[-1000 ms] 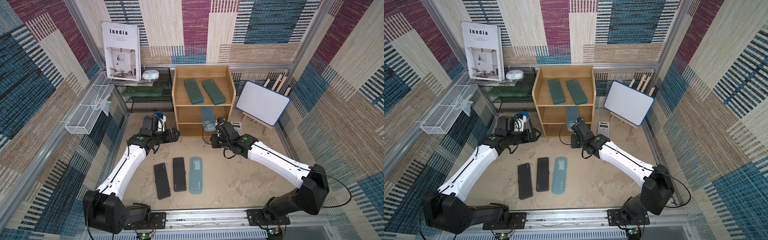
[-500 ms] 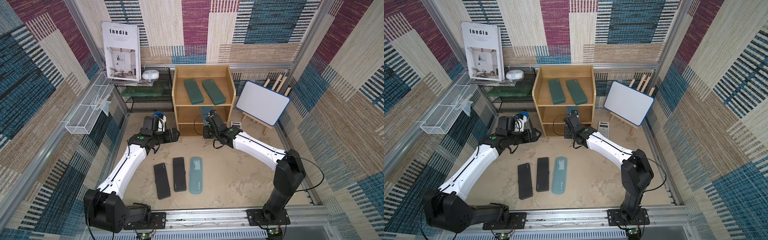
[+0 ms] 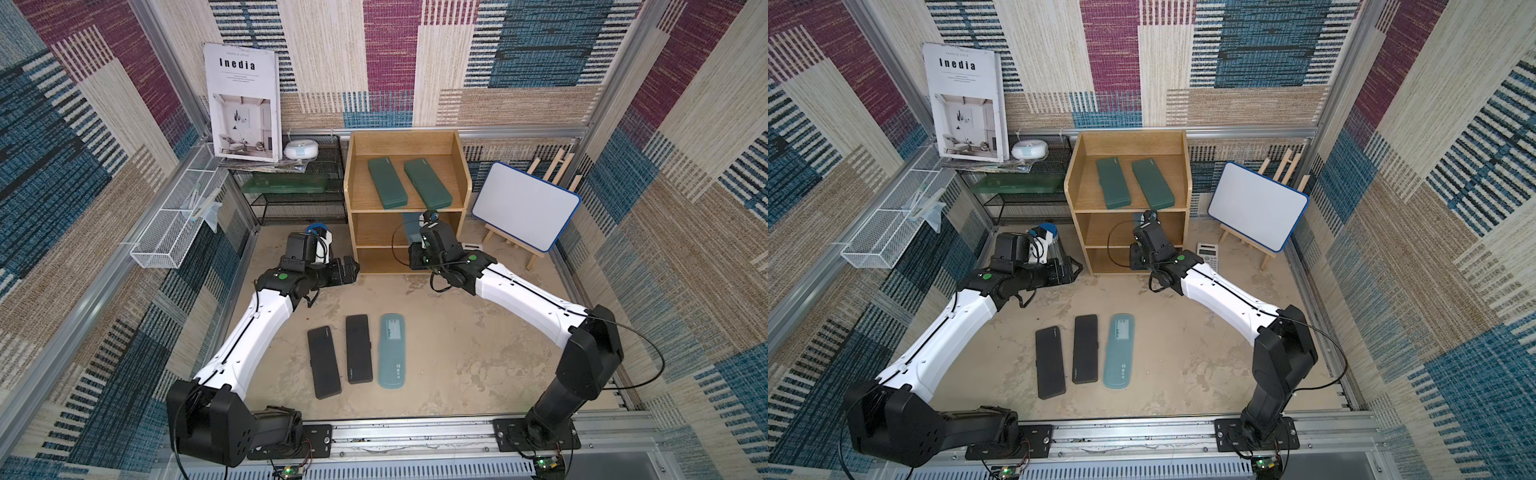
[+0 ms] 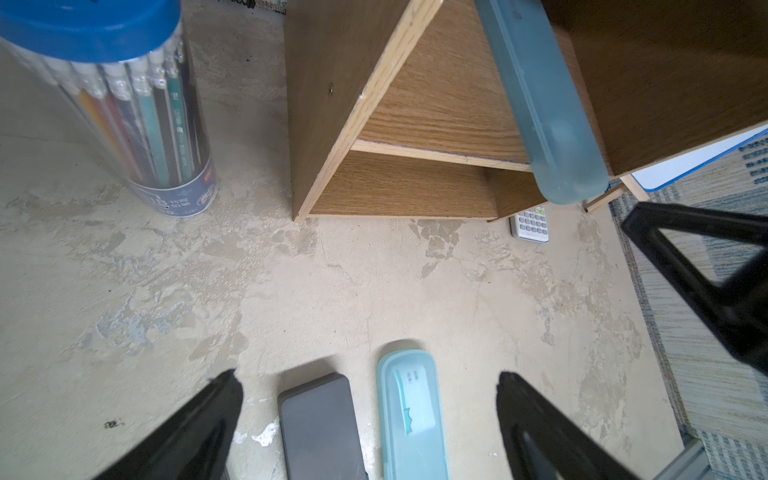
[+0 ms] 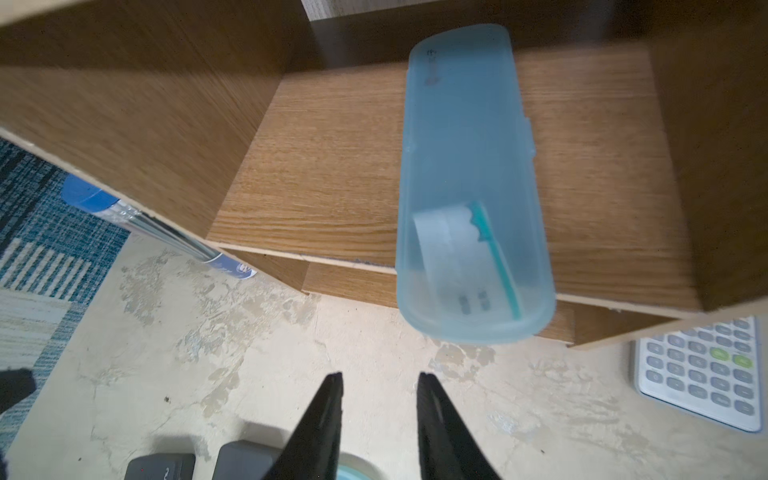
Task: Place the pencil cases on the shelf according to color
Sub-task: Place the pencil case on the shelf.
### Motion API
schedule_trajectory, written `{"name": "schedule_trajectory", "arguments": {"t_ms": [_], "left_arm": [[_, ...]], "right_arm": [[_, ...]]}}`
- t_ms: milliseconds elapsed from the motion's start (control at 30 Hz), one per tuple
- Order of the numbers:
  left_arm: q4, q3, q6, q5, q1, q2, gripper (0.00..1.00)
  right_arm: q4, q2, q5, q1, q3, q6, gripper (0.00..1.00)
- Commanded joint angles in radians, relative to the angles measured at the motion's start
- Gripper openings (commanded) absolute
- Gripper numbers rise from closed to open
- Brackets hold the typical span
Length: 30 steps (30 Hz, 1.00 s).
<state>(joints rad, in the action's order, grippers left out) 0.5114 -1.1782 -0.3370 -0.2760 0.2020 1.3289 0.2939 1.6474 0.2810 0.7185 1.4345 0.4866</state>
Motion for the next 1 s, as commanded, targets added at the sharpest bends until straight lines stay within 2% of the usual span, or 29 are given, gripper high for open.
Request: {"name": "schedule_trajectory", "arguments": {"t_ms": [0,100,200,400,667,867,967], "left_arm": [[-0.002,0.005,0.004,0.005,-0.001,-0.003,0.99],[-0.004,0.003,-0.002,-0.007,-0.001,0.005,0.99],[-0.004,0.002,-0.005,-0.018,0.000,0.017,0.99],[-0.004,0.000,-0.004,-0.029,0.001,0.023,0.99],[-0.005,-0.001,-0.003,-0.036,0.001,0.026,0.99],[-0.009,-0.003,0.010,-0.042,0.002,0.018,0.99],[-0.013,0.003,0.025,-0.021,0.002,-0.002,0.99]], "right_arm": [[-0.038,-0.067,0.027,0.001,-0.086,-0.005,0.36],[-0.069,-0.100,0.045,-0.001,-0.167,-0.020,0.35],[-0.029,-0.063,0.046,-0.004,-0.160,-0.020,0.30],[-0.007,0.056,0.100,-0.017,-0.067,-0.032,0.28],[0.020,0.174,0.073,-0.032,0.084,-0.056,0.27],[0.028,0.108,0.015,-0.021,0.024,-0.016,0.30],[-0.003,0.023,-0.077,-0.002,-0.087,0.011,0.37]]}}
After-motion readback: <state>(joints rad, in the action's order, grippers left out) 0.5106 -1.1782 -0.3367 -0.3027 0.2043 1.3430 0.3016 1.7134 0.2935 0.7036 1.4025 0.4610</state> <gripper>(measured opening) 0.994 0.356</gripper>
